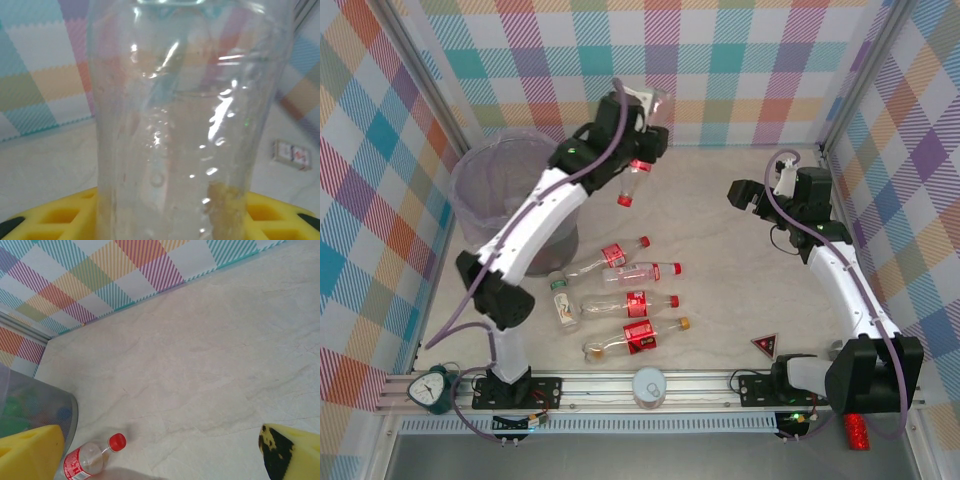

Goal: Put the plastic bottles in the bin

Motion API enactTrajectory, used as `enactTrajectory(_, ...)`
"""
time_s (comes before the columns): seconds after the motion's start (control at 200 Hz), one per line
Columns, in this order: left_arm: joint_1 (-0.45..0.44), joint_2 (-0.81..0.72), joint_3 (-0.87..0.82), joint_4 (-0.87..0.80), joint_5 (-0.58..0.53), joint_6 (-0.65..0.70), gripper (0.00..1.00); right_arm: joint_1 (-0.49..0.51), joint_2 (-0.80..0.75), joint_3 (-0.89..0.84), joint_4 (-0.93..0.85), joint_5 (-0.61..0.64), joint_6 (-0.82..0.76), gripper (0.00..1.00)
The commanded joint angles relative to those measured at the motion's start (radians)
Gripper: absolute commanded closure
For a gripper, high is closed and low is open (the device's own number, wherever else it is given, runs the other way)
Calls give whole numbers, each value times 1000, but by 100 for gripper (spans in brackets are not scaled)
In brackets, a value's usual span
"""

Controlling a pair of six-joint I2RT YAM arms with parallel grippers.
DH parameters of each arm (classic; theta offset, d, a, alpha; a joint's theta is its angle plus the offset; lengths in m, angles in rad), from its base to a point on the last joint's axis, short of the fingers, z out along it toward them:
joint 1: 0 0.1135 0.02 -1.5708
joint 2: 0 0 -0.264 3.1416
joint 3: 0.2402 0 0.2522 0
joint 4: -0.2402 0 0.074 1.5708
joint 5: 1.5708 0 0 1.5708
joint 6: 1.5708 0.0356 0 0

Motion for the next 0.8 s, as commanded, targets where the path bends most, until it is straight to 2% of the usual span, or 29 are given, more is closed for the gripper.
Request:
enactTrajectory(0.0, 62, -133, 7, 5, -10, -53, 69, -5, -14, -3, 23, -33, 18, 0)
enactTrajectory(0.105, 193, -208, 5, -45, 10, -113, 75, -5, -34, -13, 45, -44, 24, 0)
enactTrajectory(0.19, 284, -255, -35, -57, -14, -111, 79, -5, -19, 1, 47, -62, 19, 0)
enactTrajectory(0.39, 428, -340, -274, 70, -56, -101, 92, -5, 27, 17, 50, -84, 5, 0)
enactTrajectory(0.545, 445, -369, -428, 144, -41, -111, 93, -4, 36, 17, 50, -87, 1, 0)
enactTrajectory(0.795, 445, -401, -608, 235, -126, -97, 96, -5, 32, 21, 37, -93, -2, 0)
